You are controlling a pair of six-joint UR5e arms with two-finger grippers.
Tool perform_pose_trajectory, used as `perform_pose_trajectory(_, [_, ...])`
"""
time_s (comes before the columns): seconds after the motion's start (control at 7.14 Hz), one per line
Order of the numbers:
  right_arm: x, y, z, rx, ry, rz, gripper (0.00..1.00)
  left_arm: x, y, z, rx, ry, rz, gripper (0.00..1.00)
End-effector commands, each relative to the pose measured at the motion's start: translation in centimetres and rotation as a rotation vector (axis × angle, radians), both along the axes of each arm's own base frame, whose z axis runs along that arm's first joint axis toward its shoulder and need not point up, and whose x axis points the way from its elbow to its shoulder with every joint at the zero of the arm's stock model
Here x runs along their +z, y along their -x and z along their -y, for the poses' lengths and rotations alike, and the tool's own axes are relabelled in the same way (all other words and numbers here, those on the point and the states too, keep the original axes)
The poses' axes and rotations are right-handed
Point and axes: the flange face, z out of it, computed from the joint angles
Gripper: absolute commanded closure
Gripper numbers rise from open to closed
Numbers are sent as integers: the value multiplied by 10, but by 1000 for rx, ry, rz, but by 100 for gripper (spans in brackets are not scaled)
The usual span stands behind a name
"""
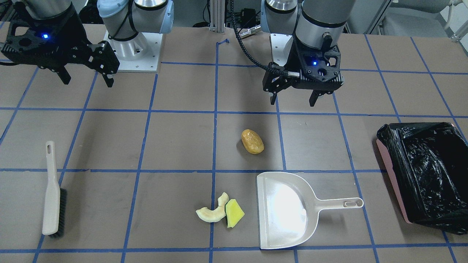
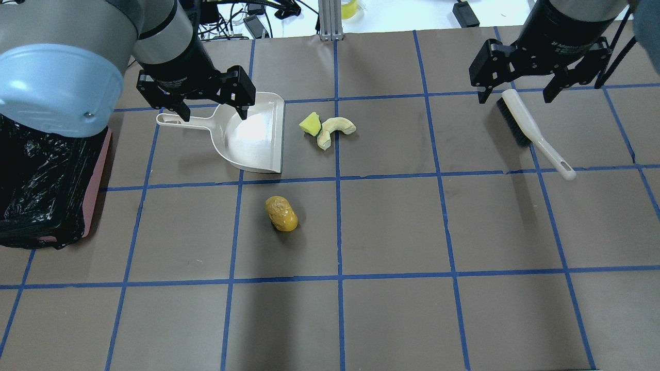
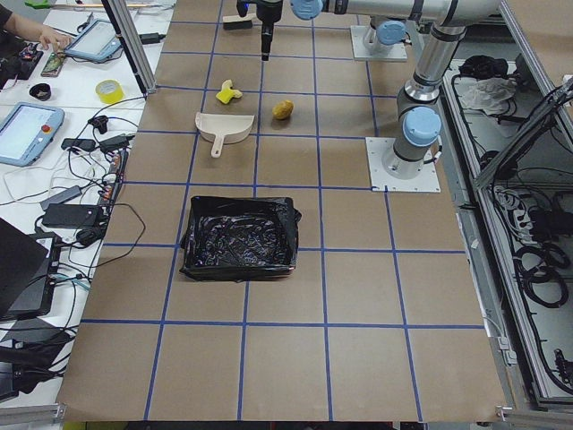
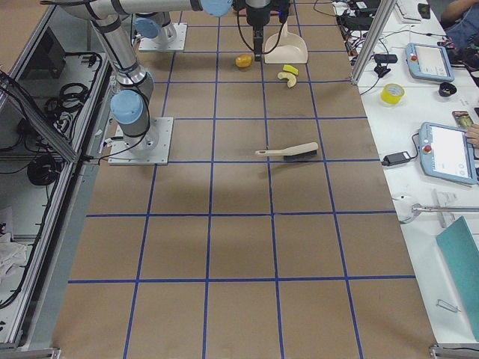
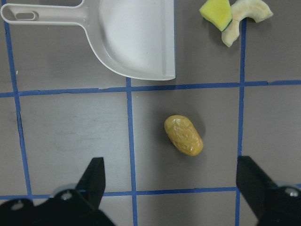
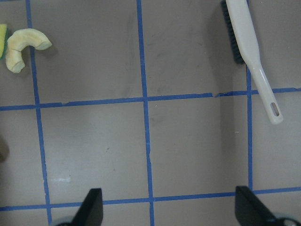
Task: Sweep and dump trash into bin
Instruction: 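Grasp the white dustpan handle with the left gripper while the right grasps the brush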
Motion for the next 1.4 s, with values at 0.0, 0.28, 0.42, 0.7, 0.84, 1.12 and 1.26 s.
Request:
perform_pose_trajectory(0.0, [-1,2,1,-4,-4,-1,0,-1,0,0,1,-3,-1,0])
perform_pose_trajectory(0.28, [0,1,0,-2,-2,-1,0,-6,-1,-2,2,-13,2,0])
perform_pose_trajectory(0.42, [0,1,0,-2,-2,-1,0,-14,-2,-3,-2,-27,4,0])
perform_pose_trajectory(0.7, [0,1,0,-2,-2,-1,0,-25,-32,15,-234,-16,31,0])
perform_pose_trajectory(0.84, [0,3,0,-5,-2,-3,0,-33,-61,32,-360,-11,37,0])
perform_pose_trajectory(1.12, [0,2,0,-4,-2,-3,0,-50,-81,51,-617,-9,65,0])
perform_pose_trajectory(1.26, [0,2,0,-4,-2,-1,0,-65,-94,63,-764,-24,73,0])
